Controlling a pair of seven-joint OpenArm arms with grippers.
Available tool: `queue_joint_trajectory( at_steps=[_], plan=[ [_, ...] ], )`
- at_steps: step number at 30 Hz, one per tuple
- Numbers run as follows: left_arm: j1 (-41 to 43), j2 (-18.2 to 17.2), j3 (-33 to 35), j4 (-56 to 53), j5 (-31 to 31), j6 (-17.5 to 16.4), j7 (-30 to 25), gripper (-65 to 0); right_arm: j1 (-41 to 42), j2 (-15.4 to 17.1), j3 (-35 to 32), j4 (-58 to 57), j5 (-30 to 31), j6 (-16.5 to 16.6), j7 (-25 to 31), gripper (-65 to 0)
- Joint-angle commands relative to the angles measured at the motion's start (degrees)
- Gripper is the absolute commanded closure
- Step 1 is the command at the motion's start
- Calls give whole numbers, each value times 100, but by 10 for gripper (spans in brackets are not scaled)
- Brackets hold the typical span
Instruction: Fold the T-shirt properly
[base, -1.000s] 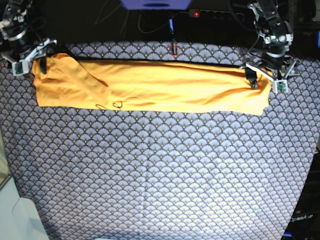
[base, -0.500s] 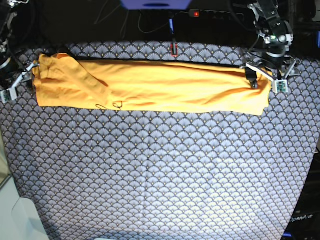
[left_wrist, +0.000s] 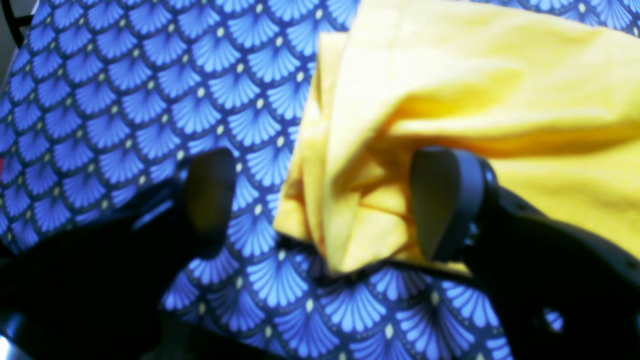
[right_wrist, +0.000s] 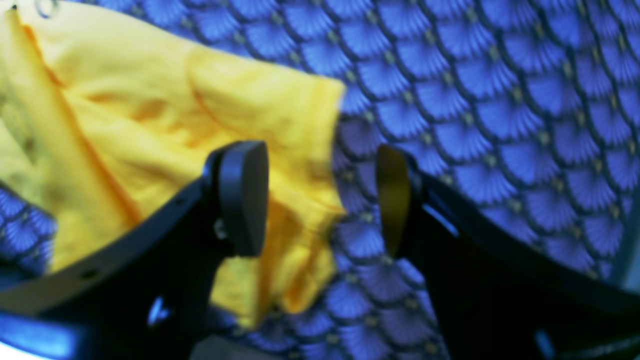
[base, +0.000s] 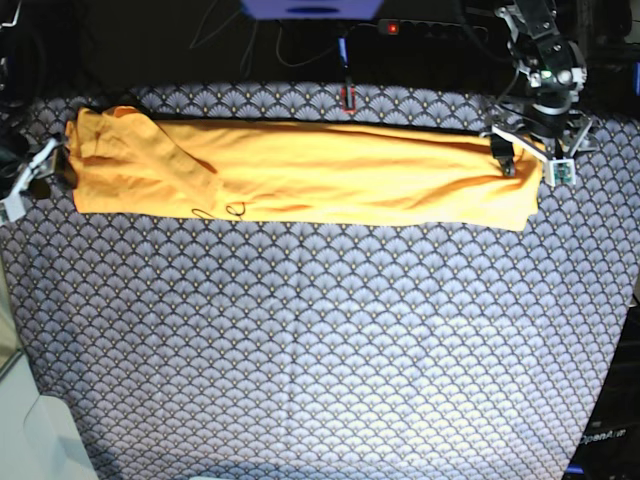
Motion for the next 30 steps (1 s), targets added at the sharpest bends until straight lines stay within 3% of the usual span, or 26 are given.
queue_joint_trajectory(
  at_steps=[1,10,18,27,30],
  plan=[
    [-15,-39,-15,101,-34,29,-119,-532,126,150,40,-42,121,14,123,-352],
    [-24,-153,-24,92,-34,29,-119,-532,144,-34,-188,-358,104,14,175,-352],
    [3,-162,-33,92,-34,29,-119,-532,232,-377,-496,-719,-424,14,527,-352],
    [-120,-381,-24,-145,-43,29,-101,-532,364,-395,-663,-1229,-424,14,536,-352],
    [-217,-417,-24,-286,-78,20,224,-532,364,-395,-663,-1229,-424,14,536,-351]
  ],
)
